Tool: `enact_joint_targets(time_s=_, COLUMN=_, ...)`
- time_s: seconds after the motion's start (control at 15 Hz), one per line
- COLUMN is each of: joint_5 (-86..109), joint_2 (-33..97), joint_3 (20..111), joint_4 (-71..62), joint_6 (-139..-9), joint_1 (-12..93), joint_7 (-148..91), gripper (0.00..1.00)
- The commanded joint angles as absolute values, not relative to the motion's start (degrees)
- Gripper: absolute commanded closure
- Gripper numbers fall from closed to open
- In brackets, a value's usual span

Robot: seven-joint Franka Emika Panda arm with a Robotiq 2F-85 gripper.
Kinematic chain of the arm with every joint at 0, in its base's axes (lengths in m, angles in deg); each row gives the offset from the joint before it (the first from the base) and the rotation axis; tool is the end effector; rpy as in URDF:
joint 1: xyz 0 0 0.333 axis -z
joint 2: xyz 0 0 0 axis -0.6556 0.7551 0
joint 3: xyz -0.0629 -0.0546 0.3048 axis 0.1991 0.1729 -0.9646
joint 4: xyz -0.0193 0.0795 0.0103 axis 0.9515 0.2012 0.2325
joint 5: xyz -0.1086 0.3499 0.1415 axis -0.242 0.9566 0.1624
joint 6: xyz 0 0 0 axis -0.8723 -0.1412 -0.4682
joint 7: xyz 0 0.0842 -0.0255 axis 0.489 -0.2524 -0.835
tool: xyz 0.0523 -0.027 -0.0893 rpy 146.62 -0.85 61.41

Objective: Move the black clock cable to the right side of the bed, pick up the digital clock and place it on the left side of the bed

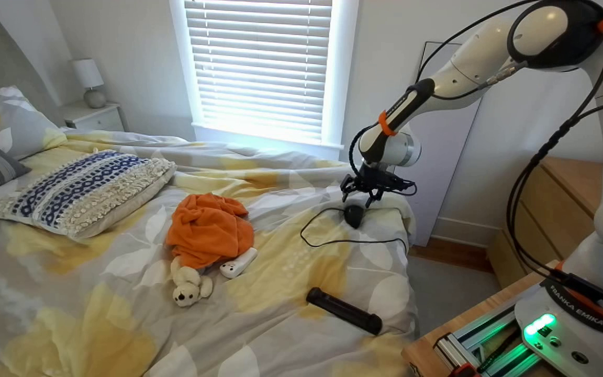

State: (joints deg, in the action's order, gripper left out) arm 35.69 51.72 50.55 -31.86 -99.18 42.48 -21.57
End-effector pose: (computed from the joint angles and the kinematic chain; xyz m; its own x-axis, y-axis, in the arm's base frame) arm 0.5727 0.0850 0.1232 0.9163 -0.3977 -0.0475 -0.3963 -0.8830 -0.2518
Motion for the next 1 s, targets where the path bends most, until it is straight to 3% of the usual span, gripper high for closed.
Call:
enact_joint_targets(time_s=0.0, joint_5=39.67, joint_2=55.61, joint_3=48.5, joint_4=-30.43, joint_6=-101.92, joint_1=45.23, joint_7=-24.34, gripper=0.0)
enact_joint_targets(time_s=0.87, joint_5=36.95, joint_2=64.2, joint_3=47.31, joint_4=-28.52, joint_6=-113.34, joint_1=44.71, joint_7=-25.34, gripper=0.0)
enact_joint_targets(time_s=0.93, joint_5=36.51, joint_2=65.0, joint_3=47.27, joint_4=-28.11, joint_6=-115.01, joint_1=44.55, joint_7=-25.45, gripper=0.05)
